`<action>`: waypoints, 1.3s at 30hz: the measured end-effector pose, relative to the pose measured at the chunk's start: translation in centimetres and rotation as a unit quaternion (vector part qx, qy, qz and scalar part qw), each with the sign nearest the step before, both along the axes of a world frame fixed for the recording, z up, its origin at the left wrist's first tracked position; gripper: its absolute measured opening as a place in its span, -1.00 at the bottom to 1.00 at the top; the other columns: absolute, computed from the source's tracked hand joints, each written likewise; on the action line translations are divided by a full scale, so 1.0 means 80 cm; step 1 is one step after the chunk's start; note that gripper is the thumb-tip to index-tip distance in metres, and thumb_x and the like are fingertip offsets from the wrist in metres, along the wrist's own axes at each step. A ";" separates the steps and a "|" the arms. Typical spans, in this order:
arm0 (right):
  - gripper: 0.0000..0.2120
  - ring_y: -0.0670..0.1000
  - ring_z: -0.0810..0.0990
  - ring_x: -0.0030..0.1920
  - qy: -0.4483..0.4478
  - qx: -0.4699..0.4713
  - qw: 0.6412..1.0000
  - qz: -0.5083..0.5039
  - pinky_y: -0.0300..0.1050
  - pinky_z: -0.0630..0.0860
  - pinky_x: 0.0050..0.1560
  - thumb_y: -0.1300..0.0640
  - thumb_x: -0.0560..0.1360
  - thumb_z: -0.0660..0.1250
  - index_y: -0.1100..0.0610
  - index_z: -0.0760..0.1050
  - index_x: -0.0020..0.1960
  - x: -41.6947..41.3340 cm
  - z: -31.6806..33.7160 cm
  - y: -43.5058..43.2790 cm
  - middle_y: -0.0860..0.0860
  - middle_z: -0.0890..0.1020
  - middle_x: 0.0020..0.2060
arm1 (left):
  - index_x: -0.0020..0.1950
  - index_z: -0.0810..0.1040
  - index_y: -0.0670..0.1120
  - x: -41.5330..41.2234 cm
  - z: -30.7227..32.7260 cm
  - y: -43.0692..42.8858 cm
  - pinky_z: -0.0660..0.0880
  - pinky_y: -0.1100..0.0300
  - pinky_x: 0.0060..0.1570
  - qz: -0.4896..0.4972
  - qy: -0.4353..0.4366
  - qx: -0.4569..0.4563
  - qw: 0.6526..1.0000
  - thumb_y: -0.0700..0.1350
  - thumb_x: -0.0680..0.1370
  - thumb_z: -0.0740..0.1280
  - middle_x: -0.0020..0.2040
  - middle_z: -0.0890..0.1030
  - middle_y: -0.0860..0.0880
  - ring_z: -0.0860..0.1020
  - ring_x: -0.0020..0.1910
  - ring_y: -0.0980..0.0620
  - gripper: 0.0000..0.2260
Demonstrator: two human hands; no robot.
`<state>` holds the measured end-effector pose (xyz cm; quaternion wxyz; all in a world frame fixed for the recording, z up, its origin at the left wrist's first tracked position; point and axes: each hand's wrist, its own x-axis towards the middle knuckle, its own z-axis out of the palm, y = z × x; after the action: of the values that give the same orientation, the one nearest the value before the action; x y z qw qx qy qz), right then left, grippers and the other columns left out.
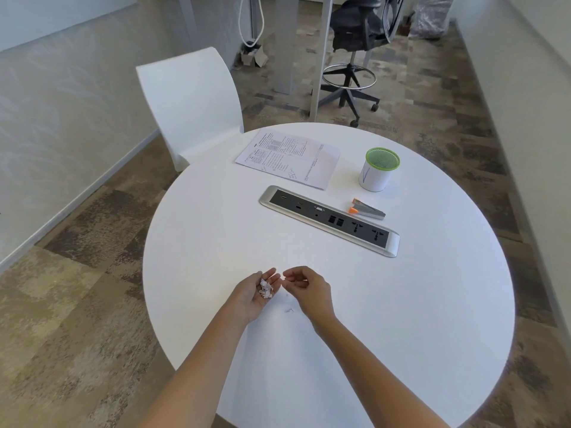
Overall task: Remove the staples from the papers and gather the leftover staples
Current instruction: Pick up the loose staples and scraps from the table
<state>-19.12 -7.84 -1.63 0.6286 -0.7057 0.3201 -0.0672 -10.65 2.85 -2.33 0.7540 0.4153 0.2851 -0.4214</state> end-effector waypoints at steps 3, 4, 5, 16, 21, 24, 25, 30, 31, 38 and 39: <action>-0.87 -0.07 0.62 -0.14 0.015 0.076 0.997 -0.001 -0.20 0.55 -0.08 0.24 0.40 0.42 0.06 0.61 -0.09 -0.003 -0.004 -0.002 -0.03 0.66 -0.21 | -0.09 0.53 -0.31 -0.001 0.001 0.001 0.61 0.16 -0.39 -0.007 0.005 0.000 1.000 -0.19 0.66 0.06 -0.40 0.65 -0.20 0.62 -0.26 -0.11 -0.67; -0.87 -0.08 0.63 -0.13 0.016 0.080 0.997 0.004 -0.18 0.56 -0.09 0.24 0.40 0.41 0.05 0.61 -0.09 -0.002 -0.003 -0.002 -0.05 0.67 -0.21 | -0.10 0.53 -0.31 -0.002 0.001 0.001 0.62 0.17 -0.42 -0.015 0.004 0.003 1.000 -0.19 0.66 0.06 -0.41 0.65 -0.19 0.65 -0.36 -0.08 -0.68; -0.87 -0.09 0.65 -0.11 0.016 0.074 0.997 0.013 -0.17 0.58 -0.11 0.24 0.41 0.39 0.04 0.61 -0.10 -0.001 -0.001 0.000 -0.06 0.69 -0.20 | -0.12 0.52 -0.31 -0.004 0.001 0.000 0.61 0.20 -0.44 -0.025 0.000 0.009 1.000 -0.20 0.65 0.07 -0.44 0.64 -0.18 0.64 -0.45 -0.04 -0.69; -0.85 -0.19 0.59 -0.27 0.012 -0.026 1.000 0.004 -0.43 0.50 -0.20 0.37 0.38 0.35 0.18 0.60 -0.12 -0.004 -0.004 -0.001 -0.03 0.66 -0.25 | -0.08 0.54 -0.30 -0.001 -0.001 0.001 0.62 0.19 -0.39 -0.012 -0.003 -0.009 1.000 -0.22 0.65 0.08 -0.39 0.66 -0.17 0.63 -0.29 -0.08 -0.71; -0.89 -0.07 0.53 -0.20 0.076 -0.232 0.963 0.116 -0.36 0.41 -0.15 0.26 0.42 0.38 0.15 0.62 -0.07 -0.025 -0.035 -0.003 -0.01 0.59 -0.19 | -0.11 0.53 -0.29 0.011 -0.006 0.008 0.60 0.22 -0.44 0.032 -0.002 -0.014 0.999 -0.21 0.66 0.06 -0.30 0.64 -0.19 0.58 -0.22 -0.08 -0.69; -0.89 -0.09 0.46 -0.16 0.076 -0.276 0.945 0.155 -0.44 0.29 -0.20 0.21 0.42 0.42 0.16 0.60 -0.05 -0.038 -0.051 -0.001 -0.07 0.48 -0.18 | -0.10 0.52 -0.30 0.014 -0.008 0.012 0.60 0.22 -0.45 0.044 -0.002 -0.014 0.999 -0.22 0.66 0.06 -0.30 0.64 -0.19 0.55 -0.19 -0.07 -0.70; -0.89 -0.09 0.45 -0.15 0.073 -0.279 0.945 0.153 -0.48 0.27 -0.21 0.21 0.41 0.42 0.16 0.59 -0.07 -0.040 -0.054 0.000 -0.08 0.48 -0.18 | -0.09 0.51 -0.30 0.014 -0.009 0.012 0.60 0.21 -0.45 0.047 -0.002 -0.013 0.999 -0.22 0.66 0.06 -0.22 0.62 -0.19 0.53 -0.17 -0.07 -0.71; -0.97 -0.05 0.43 -0.15 0.067 -0.302 0.940 0.144 -0.44 0.29 -0.23 0.23 0.44 0.37 0.17 0.58 -0.13 -0.038 -0.060 0.003 -0.05 0.48 -0.21 | -0.10 0.52 -0.29 0.009 -0.011 0.014 0.60 0.22 -0.45 0.041 -0.001 -0.011 0.999 -0.21 0.66 0.05 -0.20 0.59 -0.19 0.52 -0.16 -0.07 -0.70; -0.96 -0.04 0.43 -0.14 0.065 -0.319 0.933 0.153 -0.39 0.30 -0.21 0.23 0.46 0.34 0.18 0.57 -0.13 -0.037 -0.062 0.002 -0.03 0.49 -0.20 | -0.10 0.52 -0.29 0.008 -0.012 0.014 0.60 0.22 -0.44 0.038 -0.001 -0.012 0.999 -0.21 0.66 0.05 -0.19 0.59 -0.19 0.52 -0.15 -0.07 -0.70; -0.87 0.04 0.48 -0.28 0.075 -0.460 0.854 0.231 -0.16 0.48 -0.31 0.33 0.40 0.39 0.14 0.49 -0.22 -0.034 -0.075 0.006 0.04 0.52 -0.27 | -0.09 0.52 -0.28 0.002 -0.008 0.012 0.61 0.22 -0.43 0.026 -0.005 -0.011 1.000 -0.20 0.66 0.06 -0.11 0.54 -0.20 0.52 -0.14 -0.07 -0.70; -0.91 0.07 0.48 -0.23 0.074 -0.458 0.854 0.237 -0.13 0.49 -0.25 0.32 0.44 0.33 0.17 0.49 -0.18 -0.033 -0.076 0.005 0.06 0.53 -0.22 | -0.09 0.52 -0.28 0.001 -0.008 0.012 0.61 0.21 -0.43 0.025 -0.005 -0.011 1.000 -0.20 0.66 0.06 -0.11 0.54 -0.20 0.52 -0.14 -0.07 -0.71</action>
<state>-21.78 -7.44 -7.68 0.2057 -0.9710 0.1218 -0.0032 -10.54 3.80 -2.94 0.7699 0.4021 0.2874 -0.4037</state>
